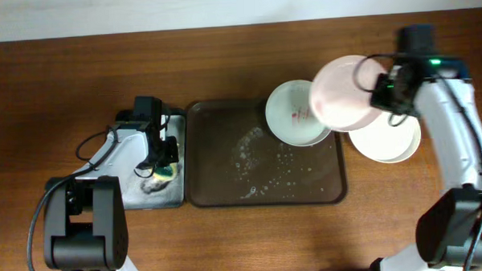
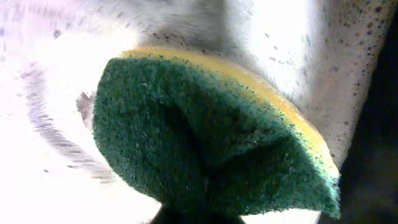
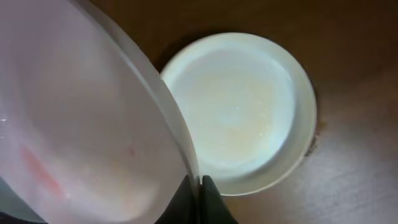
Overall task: Clean dirty plates on tray and stack at the side
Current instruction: 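Lift the cleaned plate with right gripper and stack it right of tray, then grasp the last plate rim with right gripper and drag it forward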
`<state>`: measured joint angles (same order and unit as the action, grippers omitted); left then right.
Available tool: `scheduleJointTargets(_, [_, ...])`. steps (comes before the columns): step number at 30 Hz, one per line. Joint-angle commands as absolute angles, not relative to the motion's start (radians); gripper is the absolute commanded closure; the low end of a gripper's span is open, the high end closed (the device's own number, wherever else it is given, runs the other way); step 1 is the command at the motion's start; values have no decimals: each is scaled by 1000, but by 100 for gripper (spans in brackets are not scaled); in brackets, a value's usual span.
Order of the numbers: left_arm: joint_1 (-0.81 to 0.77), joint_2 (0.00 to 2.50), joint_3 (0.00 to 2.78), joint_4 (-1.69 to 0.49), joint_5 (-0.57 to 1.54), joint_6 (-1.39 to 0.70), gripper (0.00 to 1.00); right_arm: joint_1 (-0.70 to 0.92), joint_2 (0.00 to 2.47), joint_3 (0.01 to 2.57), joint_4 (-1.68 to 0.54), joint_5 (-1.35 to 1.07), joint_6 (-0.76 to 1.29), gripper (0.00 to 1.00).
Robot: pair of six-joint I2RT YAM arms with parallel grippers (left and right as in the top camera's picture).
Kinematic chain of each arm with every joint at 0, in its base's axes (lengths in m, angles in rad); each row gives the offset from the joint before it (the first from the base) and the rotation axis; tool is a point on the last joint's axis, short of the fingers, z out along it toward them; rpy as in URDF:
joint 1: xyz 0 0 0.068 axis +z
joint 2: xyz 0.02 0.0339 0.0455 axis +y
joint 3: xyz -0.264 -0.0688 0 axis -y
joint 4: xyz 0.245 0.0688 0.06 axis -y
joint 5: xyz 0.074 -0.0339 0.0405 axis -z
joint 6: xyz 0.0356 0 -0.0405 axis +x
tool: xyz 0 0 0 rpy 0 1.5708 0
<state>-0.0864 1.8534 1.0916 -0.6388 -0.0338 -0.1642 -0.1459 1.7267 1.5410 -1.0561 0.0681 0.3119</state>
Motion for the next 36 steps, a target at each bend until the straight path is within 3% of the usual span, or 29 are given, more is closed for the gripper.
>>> scheduleJointTargets(1, [-89,1887,1063,-644,-14,-163,98,-252,1692,1540,-1064,-38,324,96])
scheduleJointTargets(2, [-89,1887,1063,-645,-14,-163,72,-275,1692,1533,-1064,-38,324,96])
scheduleJointTargets(3, [-89,1887,1063,-645,-14,-163,35,-300,1693,1525,-1064,-38,324,96])
scheduleJointTargets(8, [-89,1887,1063,-645,-14,-163,19,-393,1701,1460,-1032,-39,324,96])
scheduleJointTargets(17, [-89,1887,1063,-644,-14,-163,18,-452,1765,1384,-983,-52,323,91])
scheduleJointTargets(21, [-89,1887,1063,-644,-14,-163,18,-452,1774,1384,-983,-53,323,77])
scheduleJointTargets(23, [-89,1887,1063,-644,-14,-163,18,-452,1774,1384,-985,-60,323,54])
scheduleJointTargets(24, [-89,1887,1063,-642,-14,-163,18,-451,1774,1384,-987,-72,323,49])
scheduleJointTargets(31, [-89,1887,1063,-637,-14,-163,18,-402,1774,1384,-985,-394,182,43])
scheduleJointTargets(36, [-89,1887,1063,-638,-14,-163,18,-274,1774,1381,-998,-380,146,43])
